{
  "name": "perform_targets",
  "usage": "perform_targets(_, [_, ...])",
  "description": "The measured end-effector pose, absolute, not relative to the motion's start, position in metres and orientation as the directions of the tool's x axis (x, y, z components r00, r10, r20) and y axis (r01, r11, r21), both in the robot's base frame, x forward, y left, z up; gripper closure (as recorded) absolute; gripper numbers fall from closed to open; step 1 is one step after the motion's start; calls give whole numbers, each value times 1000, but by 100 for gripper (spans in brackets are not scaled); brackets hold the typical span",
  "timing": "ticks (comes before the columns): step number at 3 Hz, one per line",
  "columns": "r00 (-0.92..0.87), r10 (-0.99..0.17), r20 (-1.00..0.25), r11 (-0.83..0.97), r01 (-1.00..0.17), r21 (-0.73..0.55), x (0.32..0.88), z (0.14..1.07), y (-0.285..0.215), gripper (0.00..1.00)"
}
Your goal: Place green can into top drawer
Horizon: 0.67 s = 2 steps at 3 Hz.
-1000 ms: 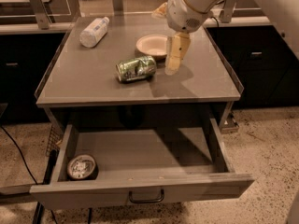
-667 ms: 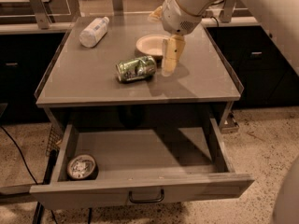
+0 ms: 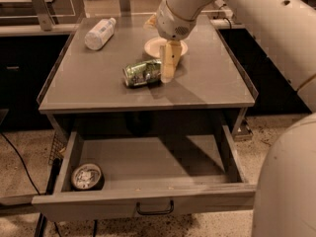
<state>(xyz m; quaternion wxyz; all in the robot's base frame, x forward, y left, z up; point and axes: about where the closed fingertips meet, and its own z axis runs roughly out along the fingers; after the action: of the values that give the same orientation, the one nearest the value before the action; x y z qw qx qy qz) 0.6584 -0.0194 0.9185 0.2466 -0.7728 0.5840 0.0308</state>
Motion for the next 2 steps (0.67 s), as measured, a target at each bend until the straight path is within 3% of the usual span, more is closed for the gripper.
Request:
perform_targets(1, [337,-887,-317,-230,-915,-331,666,912,-4,6])
perform_targets(2, [345,-888,-304,-247,-915,-319,670,906,4,23])
